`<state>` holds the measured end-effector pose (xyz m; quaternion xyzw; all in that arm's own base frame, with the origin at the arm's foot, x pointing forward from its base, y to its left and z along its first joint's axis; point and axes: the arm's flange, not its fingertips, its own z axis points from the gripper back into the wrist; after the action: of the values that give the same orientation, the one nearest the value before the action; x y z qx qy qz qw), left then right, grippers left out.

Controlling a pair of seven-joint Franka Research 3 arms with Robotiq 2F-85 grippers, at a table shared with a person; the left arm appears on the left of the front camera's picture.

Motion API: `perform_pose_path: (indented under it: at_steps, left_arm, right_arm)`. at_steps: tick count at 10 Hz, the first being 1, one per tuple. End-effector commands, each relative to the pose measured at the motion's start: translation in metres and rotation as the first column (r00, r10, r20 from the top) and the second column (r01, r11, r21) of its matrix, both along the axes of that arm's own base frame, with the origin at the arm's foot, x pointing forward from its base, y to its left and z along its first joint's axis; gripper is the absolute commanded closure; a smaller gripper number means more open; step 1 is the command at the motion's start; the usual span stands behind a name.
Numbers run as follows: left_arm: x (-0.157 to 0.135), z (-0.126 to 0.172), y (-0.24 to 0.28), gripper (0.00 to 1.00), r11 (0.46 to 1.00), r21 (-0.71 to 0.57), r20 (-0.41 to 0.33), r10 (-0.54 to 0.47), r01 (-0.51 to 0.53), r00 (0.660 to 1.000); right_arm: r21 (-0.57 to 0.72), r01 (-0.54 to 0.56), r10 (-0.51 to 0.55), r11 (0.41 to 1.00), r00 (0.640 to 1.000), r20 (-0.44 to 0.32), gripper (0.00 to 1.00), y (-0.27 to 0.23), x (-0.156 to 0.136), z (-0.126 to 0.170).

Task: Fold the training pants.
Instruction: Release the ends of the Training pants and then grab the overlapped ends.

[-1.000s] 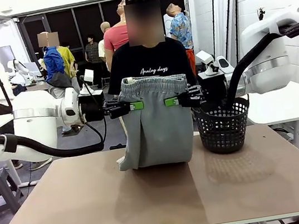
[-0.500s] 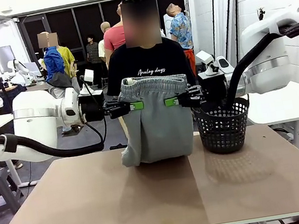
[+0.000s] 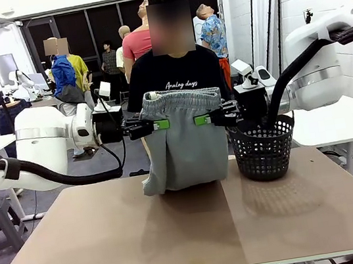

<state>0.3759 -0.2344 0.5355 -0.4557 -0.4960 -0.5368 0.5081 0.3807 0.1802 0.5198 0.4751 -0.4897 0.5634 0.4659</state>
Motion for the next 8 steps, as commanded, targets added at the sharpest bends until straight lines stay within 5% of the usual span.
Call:
perform_pose_path:
  at_steps: [1, 8]
  left_arm:
    - [-0.0015, 0.0040, 0.0001, 1.00, 1.000, -0.006, 0.007, -0.001, 0.001, 1.000]
    - [-0.0015, 0.0040, 0.0001, 1.00, 1.000, -0.006, 0.007, -0.001, 0.001, 1.000]
  right_arm:
    - [0.034, -0.005, 0.005, 0.999, 1.000, 0.007, 1.00, 0.0005, -0.0038, -0.0012]
    - [0.034, -0.005, 0.005, 0.999, 1.000, 0.007, 1.00, 0.0005, -0.0038, -0.0012]
